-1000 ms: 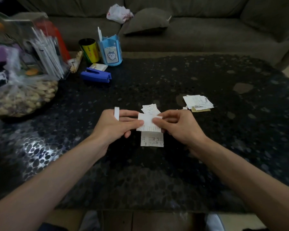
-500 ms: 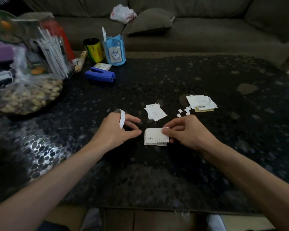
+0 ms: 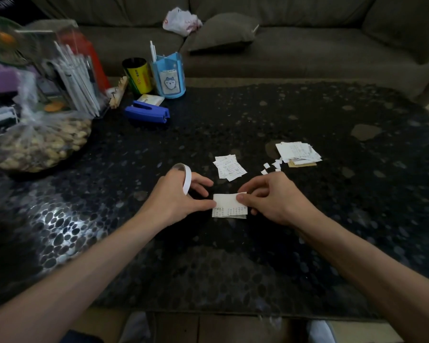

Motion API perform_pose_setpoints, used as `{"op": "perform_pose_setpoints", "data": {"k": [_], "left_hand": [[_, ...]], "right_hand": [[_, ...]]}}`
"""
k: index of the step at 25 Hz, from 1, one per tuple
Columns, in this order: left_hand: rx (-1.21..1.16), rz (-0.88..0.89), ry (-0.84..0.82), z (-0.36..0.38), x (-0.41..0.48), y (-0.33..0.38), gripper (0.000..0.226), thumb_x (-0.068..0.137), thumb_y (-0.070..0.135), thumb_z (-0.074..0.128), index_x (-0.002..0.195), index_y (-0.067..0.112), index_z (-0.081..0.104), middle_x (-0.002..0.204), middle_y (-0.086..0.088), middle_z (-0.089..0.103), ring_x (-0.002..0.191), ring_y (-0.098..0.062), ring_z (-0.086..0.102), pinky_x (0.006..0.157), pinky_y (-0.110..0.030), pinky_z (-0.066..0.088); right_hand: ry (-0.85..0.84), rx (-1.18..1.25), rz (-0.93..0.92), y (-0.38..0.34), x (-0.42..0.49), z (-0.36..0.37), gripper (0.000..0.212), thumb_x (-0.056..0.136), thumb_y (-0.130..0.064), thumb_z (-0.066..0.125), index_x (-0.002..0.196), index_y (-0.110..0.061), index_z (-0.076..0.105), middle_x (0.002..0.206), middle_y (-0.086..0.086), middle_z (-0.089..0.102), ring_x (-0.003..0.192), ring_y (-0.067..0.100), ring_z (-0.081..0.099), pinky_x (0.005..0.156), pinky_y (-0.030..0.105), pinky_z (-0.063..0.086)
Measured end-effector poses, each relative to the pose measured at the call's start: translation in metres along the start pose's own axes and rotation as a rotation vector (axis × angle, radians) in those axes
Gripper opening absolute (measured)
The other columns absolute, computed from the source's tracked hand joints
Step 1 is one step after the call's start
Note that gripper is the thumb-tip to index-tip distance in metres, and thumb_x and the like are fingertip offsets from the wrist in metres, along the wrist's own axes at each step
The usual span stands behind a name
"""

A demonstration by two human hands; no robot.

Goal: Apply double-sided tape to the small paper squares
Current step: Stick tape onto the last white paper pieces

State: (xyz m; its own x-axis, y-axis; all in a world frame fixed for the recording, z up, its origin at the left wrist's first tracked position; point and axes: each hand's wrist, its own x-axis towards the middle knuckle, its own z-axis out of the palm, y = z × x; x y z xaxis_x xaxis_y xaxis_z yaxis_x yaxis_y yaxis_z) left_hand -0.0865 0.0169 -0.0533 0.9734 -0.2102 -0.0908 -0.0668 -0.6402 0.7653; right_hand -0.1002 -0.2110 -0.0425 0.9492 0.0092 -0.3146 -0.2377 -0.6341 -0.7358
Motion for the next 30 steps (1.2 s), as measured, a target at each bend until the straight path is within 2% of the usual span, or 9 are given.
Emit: {"op": "perform_pose_setpoints", "data": {"k": [3,10,15,22,27,30], "left_hand": [[-0.002,0.016,0.001,0.004,0.000,0.000,0.042,0.069,0.036,0.095,0.108,0.033,0.078,0.085,0.013,0.076,0.063,-0.003,0.069,0.067,-0.020,0.054],[0.015,0.051,-0.009,0.010,0.003,0.002,0.027,0.076,0.032,0.091,0.101,0.034,0.080,0.073,0.018,0.072,0.058,0.003,0.063,0.064,-0.017,0.045],[0.023,0.068,-0.018,0.011,0.004,0.003,0.022,0.077,0.033,0.090,0.097,0.034,0.081,0.071,0.018,0.071,0.059,0.004,0.061,0.064,-0.019,0.045],[0.030,0.065,-0.038,0.011,0.005,0.003,0.022,0.076,0.034,0.091,0.096,0.034,0.081,0.073,0.011,0.072,0.060,0.001,0.062,0.066,-0.022,0.050],[0.064,0.056,-0.043,0.011,0.006,0.004,0.023,0.075,0.036,0.091,0.095,0.036,0.080,0.074,0.010,0.070,0.061,0.002,0.061,0.064,-0.021,0.049],[0.090,0.051,-0.048,0.011,0.007,0.004,0.020,0.075,0.037,0.091,0.093,0.036,0.081,0.073,0.010,0.068,0.060,0.002,0.059,0.063,-0.022,0.048]], "right_hand": [[0.023,-0.009,-0.017,0.000,-0.001,0.001,0.006,0.094,-0.029,0.078,0.099,-0.026,0.077,0.065,-0.012,0.074,0.054,-0.007,0.065,0.047,0.006,0.042],[0.052,-0.026,-0.040,0.000,-0.003,0.003,0.003,0.094,-0.029,0.079,0.096,-0.028,0.077,0.069,-0.010,0.076,0.054,-0.006,0.065,0.047,0.005,0.041],[0.065,-0.044,-0.044,0.000,-0.004,0.006,0.004,0.093,-0.032,0.079,0.095,-0.031,0.075,0.071,-0.010,0.076,0.056,-0.005,0.067,0.057,0.014,0.048],[0.069,-0.061,-0.051,-0.003,-0.006,0.005,0.007,0.093,-0.031,0.079,0.092,-0.033,0.073,0.071,-0.011,0.075,0.056,-0.005,0.067,0.057,0.014,0.048],[0.064,-0.074,-0.049,-0.003,-0.006,0.004,0.009,0.092,-0.031,0.080,0.091,-0.034,0.072,0.073,-0.011,0.076,0.058,-0.004,0.069,0.065,0.020,0.055],[0.098,-0.094,-0.064,-0.002,-0.007,0.006,0.014,0.088,-0.035,0.083,0.098,-0.031,0.075,0.077,-0.010,0.076,0.068,-0.001,0.071,0.078,0.027,0.061]]}}
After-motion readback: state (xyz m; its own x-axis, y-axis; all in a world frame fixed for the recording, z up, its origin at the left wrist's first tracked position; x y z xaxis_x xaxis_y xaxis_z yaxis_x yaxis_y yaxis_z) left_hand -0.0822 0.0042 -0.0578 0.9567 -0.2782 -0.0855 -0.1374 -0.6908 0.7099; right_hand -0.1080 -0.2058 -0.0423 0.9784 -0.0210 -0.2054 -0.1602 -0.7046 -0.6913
